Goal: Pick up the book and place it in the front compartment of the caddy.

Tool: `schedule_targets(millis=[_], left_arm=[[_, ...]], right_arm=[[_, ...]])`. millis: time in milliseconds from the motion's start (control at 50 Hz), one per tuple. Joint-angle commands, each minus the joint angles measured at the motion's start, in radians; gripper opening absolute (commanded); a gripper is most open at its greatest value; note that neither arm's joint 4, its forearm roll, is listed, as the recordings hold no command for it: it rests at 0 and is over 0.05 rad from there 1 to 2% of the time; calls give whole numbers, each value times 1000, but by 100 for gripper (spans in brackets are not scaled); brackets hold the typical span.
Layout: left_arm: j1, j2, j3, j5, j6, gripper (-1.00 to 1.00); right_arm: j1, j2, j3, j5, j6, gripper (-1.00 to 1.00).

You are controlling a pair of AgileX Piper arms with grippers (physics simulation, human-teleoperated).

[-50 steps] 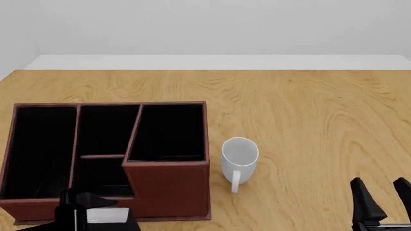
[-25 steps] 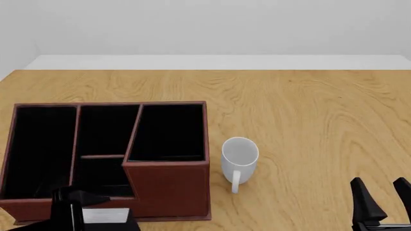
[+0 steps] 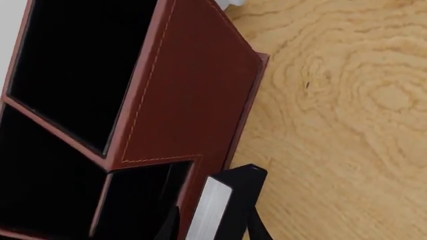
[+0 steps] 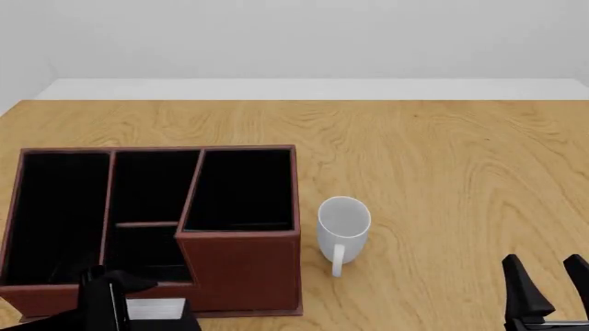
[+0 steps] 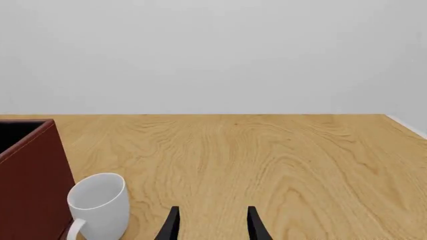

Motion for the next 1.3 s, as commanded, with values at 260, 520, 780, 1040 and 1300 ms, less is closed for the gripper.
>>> schedule_targets(millis=[260, 520, 780, 1040, 1300], left_arm=[[-8, 92, 35, -68, -62, 100], [-134, 60, 51, -45, -68, -100], [-229, 23, 25, 15, -99, -100], [-241, -40, -19, 115, -79, -100], [-141, -158, -62, 204, 51, -100]], right_arm=[[0, 0, 0, 0, 0, 100], [0, 0, 0, 0, 0, 100], [0, 0, 0, 0, 0, 100], [0, 0, 0, 0, 0, 100], [0, 0, 0, 0, 0, 100]])
